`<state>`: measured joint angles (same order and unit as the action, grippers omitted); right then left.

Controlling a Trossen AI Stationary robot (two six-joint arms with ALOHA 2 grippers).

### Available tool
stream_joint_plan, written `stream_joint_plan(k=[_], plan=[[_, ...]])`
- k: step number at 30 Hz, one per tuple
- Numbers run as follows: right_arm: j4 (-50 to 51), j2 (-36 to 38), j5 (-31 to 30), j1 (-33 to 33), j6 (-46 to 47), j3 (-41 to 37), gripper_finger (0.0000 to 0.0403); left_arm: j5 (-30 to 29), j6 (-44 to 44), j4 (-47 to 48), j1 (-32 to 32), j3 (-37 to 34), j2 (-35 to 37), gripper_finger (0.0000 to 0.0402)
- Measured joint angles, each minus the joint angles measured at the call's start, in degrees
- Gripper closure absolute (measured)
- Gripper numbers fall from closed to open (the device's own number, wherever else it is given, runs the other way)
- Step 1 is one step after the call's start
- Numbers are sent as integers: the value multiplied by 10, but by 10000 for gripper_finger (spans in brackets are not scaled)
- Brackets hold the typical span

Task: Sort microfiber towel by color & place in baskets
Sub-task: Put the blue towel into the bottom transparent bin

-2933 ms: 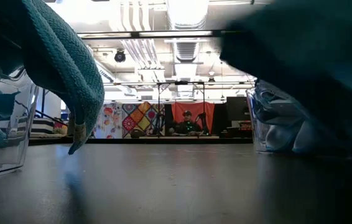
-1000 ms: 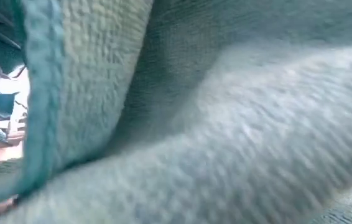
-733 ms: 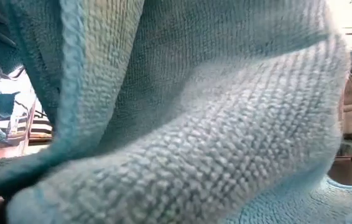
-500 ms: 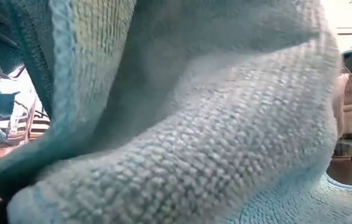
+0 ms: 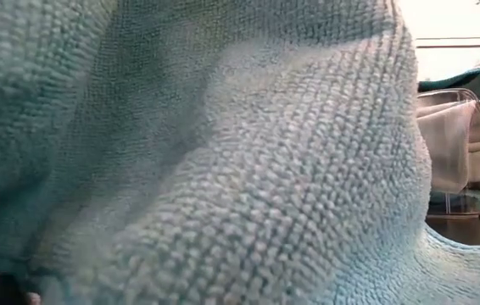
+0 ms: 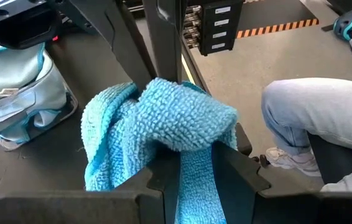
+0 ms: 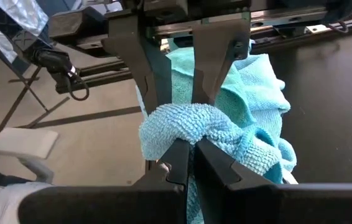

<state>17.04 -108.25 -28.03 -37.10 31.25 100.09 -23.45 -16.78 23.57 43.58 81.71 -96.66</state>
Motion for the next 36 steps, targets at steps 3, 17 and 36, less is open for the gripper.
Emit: stream_joint_plan(k=[3, 17, 36], plan=[[5, 0, 12, -1, 9, 0, 392, -7, -1, 8, -1, 0, 0, 323], [63, 0, 26, -23, 56, 0, 392, -16, -28, 62, -2, 0, 2, 323], [24, 0, 24, -15, 21, -1, 392, -16, -27, 48, -2, 0, 2, 323]])
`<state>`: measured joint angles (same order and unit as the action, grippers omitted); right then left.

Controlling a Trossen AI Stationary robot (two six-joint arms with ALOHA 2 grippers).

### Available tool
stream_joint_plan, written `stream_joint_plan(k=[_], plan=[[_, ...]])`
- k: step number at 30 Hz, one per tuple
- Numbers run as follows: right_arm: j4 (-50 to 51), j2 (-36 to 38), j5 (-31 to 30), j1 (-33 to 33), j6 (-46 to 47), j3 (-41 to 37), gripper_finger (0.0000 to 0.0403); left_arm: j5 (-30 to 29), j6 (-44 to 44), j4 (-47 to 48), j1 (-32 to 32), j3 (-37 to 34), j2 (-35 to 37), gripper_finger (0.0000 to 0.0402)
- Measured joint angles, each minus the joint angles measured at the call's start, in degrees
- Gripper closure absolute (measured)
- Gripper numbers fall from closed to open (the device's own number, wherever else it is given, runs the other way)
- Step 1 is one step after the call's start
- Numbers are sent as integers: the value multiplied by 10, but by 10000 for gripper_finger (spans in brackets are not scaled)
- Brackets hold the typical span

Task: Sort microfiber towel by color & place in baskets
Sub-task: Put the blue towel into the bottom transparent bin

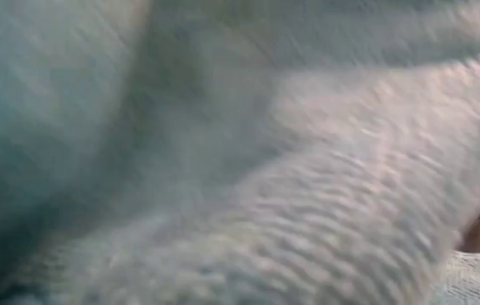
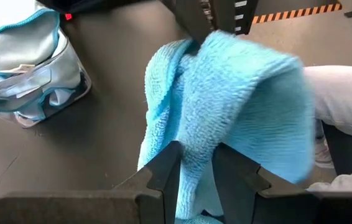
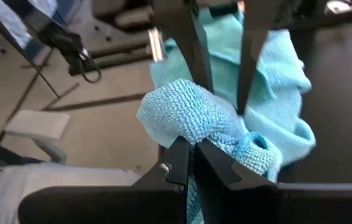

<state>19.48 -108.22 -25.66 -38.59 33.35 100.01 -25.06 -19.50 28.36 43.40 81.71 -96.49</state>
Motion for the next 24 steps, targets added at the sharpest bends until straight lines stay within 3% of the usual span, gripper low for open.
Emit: stream_joint_plan(k=[9, 24], plan=[[-52, 0, 2, 0, -37, 0, 392, 0, 38, -54, 0, 0, 0, 323], [-51, 0, 2, 4, -48, 0, 392, 0, 44, -68, 0, 0, 0, 328]])
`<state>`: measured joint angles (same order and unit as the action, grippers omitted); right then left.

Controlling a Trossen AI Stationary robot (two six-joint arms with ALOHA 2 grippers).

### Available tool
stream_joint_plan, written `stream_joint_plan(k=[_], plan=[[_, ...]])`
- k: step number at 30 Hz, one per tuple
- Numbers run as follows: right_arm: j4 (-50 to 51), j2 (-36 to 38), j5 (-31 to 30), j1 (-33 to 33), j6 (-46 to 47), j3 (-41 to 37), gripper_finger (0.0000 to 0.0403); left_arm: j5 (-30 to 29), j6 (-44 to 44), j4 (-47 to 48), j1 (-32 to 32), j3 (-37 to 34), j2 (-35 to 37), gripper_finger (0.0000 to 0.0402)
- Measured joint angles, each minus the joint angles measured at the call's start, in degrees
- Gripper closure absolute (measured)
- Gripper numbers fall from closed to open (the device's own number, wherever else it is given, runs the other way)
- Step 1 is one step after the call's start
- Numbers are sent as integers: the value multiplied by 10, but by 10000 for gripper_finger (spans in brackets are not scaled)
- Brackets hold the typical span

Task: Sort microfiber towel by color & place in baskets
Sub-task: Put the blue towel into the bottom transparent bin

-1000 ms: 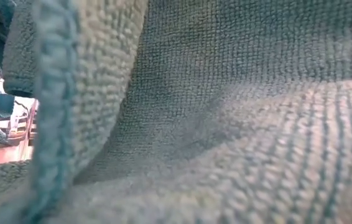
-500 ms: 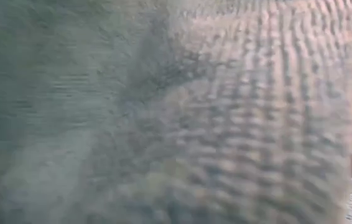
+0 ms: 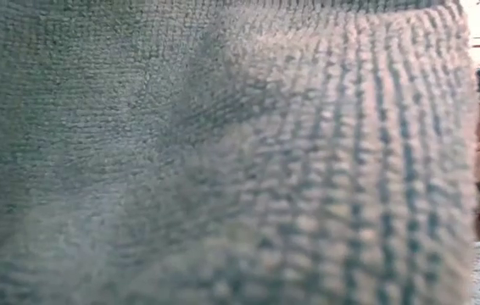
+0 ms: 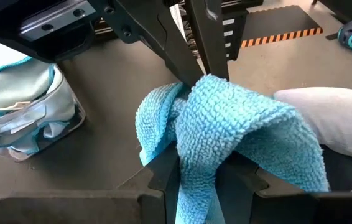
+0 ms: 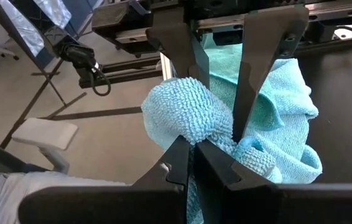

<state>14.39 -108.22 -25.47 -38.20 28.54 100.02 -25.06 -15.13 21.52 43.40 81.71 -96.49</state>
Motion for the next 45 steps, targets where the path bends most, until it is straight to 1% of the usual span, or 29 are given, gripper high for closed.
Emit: stream_joint_plan(k=[2, 5, 6, 15, 18, 22, 30, 34, 37, 41, 43, 45], plan=[[0, 0, 0, 0, -1, 0, 392, 0, -3, 0, 0, 0, 0, 343], [0, 0, 0, 0, -1, 0, 392, 0, -4, 0, 0, 0, 0, 386], [0, 0, 0, 0, -1, 0, 392, 0, -5, 0, 0, 0, 0, 393], [0, 0, 0, 0, -15, 0, 392, 1, -4, 0, 0, 0, 0, 401], [0, 0, 0, 0, -24, 0, 385, 1, -4, 0, 0, 0, 0, 401], [-1, 0, 0, 0, -37, 0, 356, 1, -4, 1, 0, 0, 0, 401], [-1, 1, 0, 1, -31, 0, 271, 1, -4, 1, 0, 0, 0, 401], [25, 6, 0, 1, -30, 0, 247, 3, -9, 8, 5, 0, 11, 401], [69, 13, 0, 0, -21, 1, 241, 3, -15, 48, 17, 30, 27, 401], [122, 18, 0, 0, 33, 1, 246, -14, -18, 127, 43, 108, 34, 402], [137, 18, 0, 0, 49, 1, 251, -41, -19, 180, 60, 155, 34, 402], [142, 18, 1, 0, 52, 1, 256, -87, -26, 243, 79, 205, 33, 402]])
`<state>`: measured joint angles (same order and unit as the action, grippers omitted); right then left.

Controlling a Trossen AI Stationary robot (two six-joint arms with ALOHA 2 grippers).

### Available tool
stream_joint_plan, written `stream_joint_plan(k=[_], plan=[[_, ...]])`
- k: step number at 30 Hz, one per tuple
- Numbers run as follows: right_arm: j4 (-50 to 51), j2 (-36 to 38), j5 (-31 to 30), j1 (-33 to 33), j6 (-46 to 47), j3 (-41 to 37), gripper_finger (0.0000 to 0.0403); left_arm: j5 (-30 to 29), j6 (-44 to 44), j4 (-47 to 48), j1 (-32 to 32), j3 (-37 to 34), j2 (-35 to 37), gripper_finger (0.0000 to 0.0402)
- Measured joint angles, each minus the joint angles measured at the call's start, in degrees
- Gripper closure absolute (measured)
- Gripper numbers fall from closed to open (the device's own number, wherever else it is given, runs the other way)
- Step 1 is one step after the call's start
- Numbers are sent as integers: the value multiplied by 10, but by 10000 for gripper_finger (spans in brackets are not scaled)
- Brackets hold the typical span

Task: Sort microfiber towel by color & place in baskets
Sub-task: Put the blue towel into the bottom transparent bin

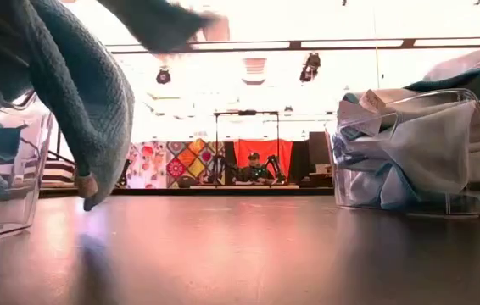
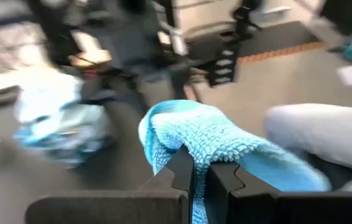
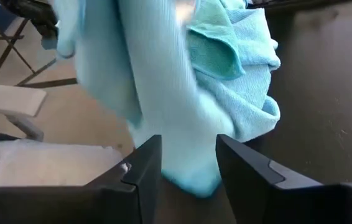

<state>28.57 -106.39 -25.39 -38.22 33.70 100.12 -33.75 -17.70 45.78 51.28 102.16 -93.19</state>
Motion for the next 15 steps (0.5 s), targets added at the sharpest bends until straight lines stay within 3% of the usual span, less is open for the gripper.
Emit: stream_joint_plan(k=[5, 11, 15], plan=[[1, 0, 2, -1, 3, 0, 266, -133, -125, 200, 53, 100, -4, 402], [2, -1, 2, -3, 4, 0, 271, -196, -406, 447, 129, 150, -4, 401], [1, -1, 2, -3, 9, 0, 269, -194, -433, 405, 179, 130, 3, 401]])
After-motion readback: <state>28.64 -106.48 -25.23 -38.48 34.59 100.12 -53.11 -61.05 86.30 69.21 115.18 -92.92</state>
